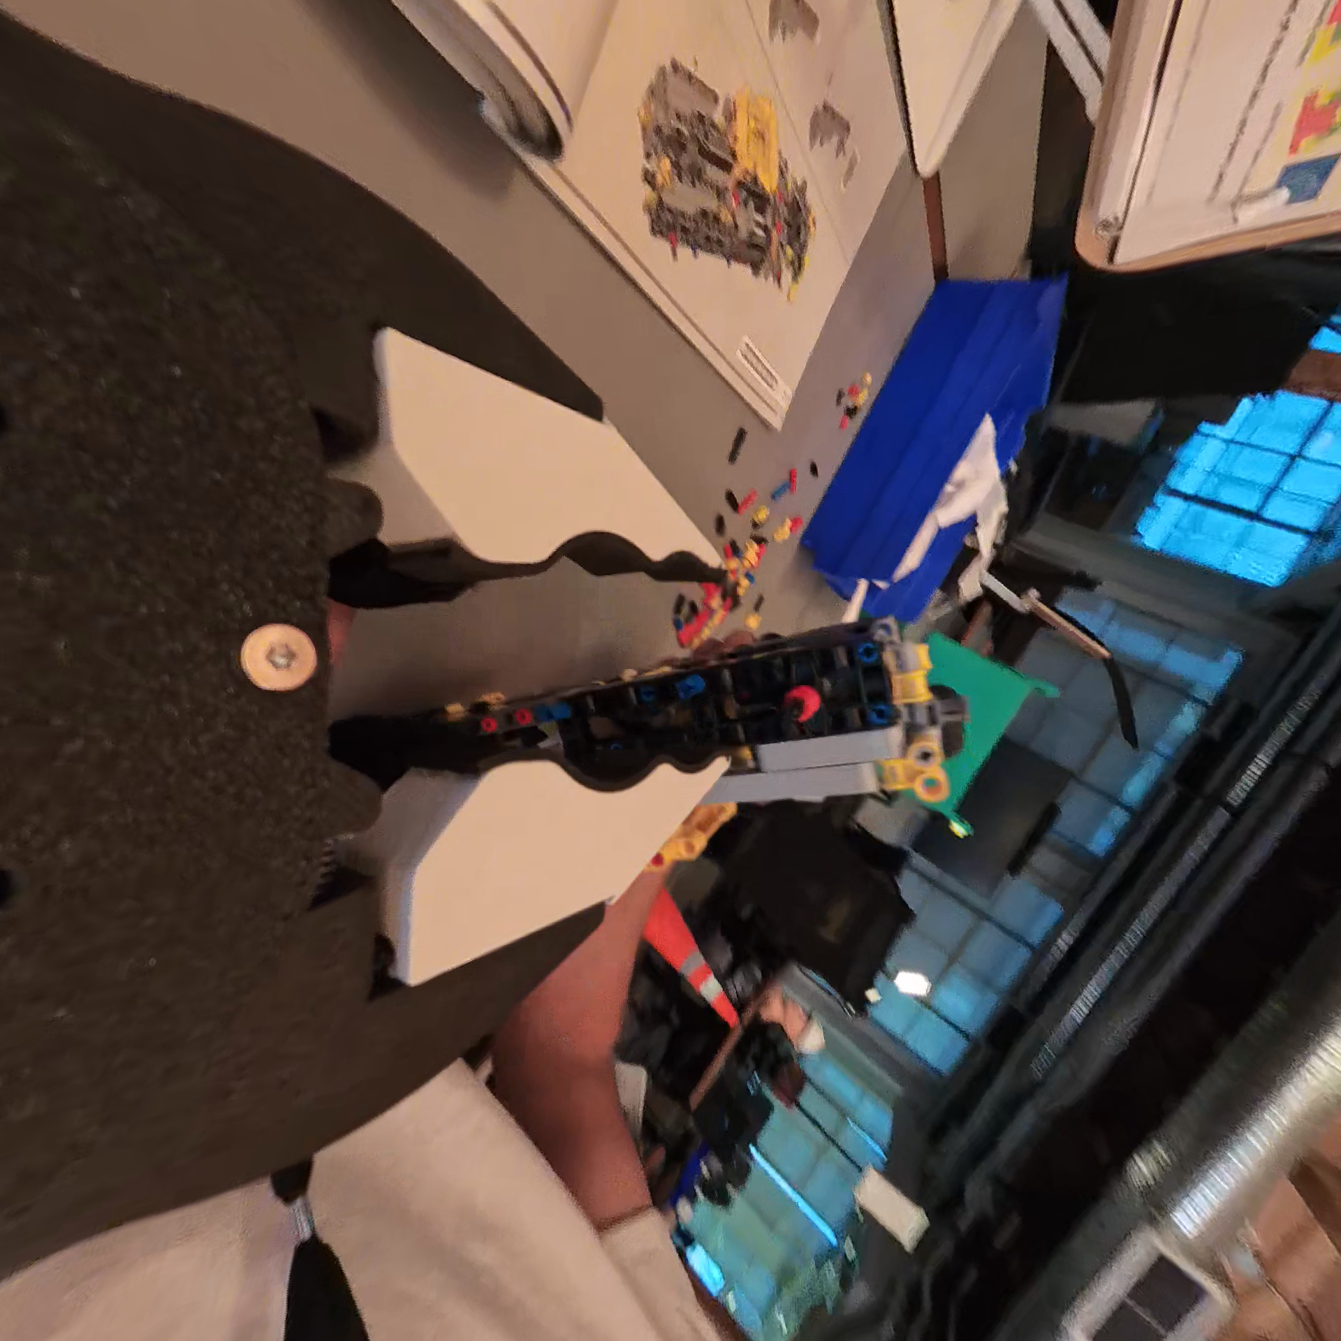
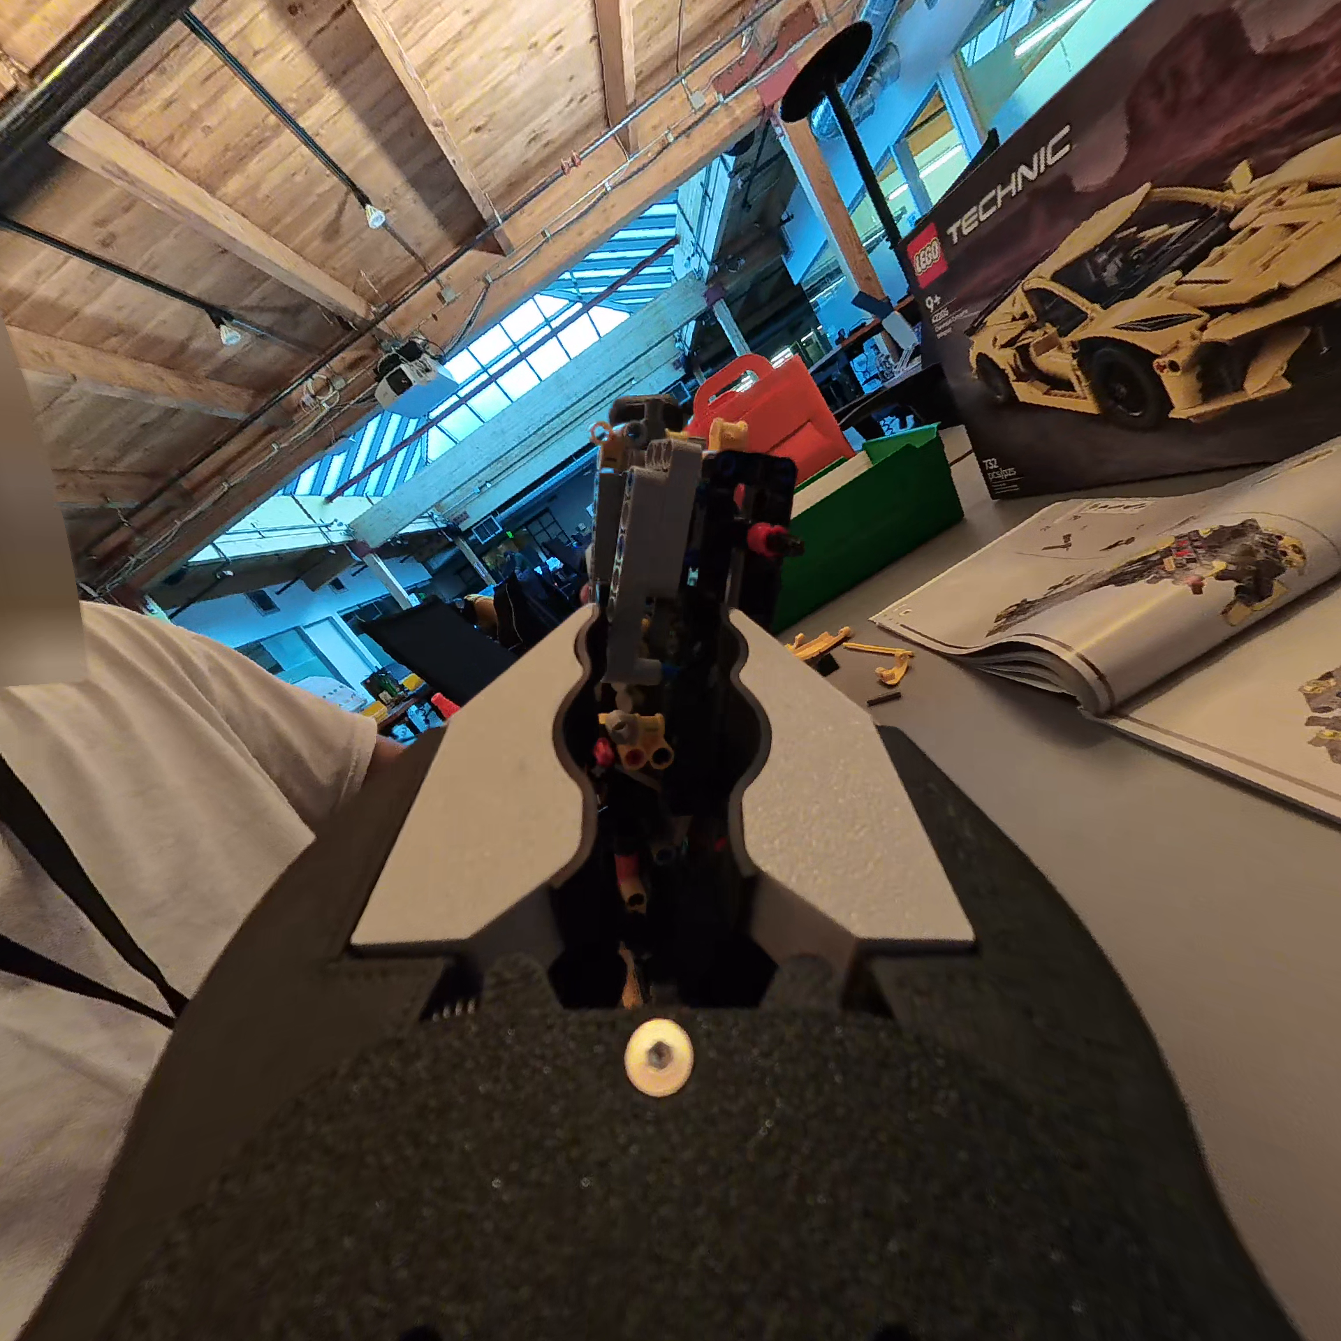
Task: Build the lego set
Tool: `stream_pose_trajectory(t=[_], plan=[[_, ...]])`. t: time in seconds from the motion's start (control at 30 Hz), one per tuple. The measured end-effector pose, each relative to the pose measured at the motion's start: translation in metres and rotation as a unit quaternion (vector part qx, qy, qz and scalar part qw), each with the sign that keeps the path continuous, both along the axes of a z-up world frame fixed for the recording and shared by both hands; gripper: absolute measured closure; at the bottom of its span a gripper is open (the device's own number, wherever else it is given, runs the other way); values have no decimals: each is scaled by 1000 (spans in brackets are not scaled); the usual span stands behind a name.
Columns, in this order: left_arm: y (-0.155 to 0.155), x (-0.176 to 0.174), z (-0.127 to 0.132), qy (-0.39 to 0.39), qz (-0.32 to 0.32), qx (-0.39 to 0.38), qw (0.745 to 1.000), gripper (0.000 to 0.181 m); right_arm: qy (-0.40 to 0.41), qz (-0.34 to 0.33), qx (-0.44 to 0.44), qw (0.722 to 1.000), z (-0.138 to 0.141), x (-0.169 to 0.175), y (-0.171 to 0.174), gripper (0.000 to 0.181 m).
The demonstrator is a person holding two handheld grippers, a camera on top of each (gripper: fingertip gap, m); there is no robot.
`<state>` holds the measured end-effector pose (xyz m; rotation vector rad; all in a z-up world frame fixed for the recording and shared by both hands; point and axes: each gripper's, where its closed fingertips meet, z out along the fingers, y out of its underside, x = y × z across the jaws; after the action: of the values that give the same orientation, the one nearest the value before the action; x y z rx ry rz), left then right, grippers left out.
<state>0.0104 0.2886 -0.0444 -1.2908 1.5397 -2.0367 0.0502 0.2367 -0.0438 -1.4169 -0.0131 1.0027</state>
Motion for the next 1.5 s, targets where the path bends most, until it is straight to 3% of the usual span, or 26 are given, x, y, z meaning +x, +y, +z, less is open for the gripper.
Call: stream_pose_trajectory(t=[0.17,0.5,0.63,0.8,0.93,1.1,1.2,1.3,1.43,1.5], plan=[[-22,-16,-22,16,-9,43,999,136,6,8,9,1000,2,-3,-3,152],[-34,-16,-9,6,1,-15,1000,139,0,8,10,1000,3,-5,-3,152],[-34,-13,-21,22,20,-6,1000,149,10,10,11,1000,3,-5,-3,152],[-44,-13,-17,-1,8,-47,999,154,20,11,23,999,8,-5,-6,153],[-44,-10,-12,-27,30,-12,999,156,1,-4,28,1000,12,-3,-9,153],[-47,-19,1,-81,41,92,992,156,-98,-23,38,994,25,-12,-13,153],[-50,-24,2,-93,21,107,990,156,-111,5,51,993,29,-18,-18,146],[-52,-26,2,-106,2,115,988,156,-64,40,59,995,31,-12,-21,119],[-53,-25,2,-111,-21,117,987,156,-30,130,43,990,25,-22,-23,122],[-55,-24,3,-112,-32,118,986,156,-48,144,35,988,19,-28,-19,123]])
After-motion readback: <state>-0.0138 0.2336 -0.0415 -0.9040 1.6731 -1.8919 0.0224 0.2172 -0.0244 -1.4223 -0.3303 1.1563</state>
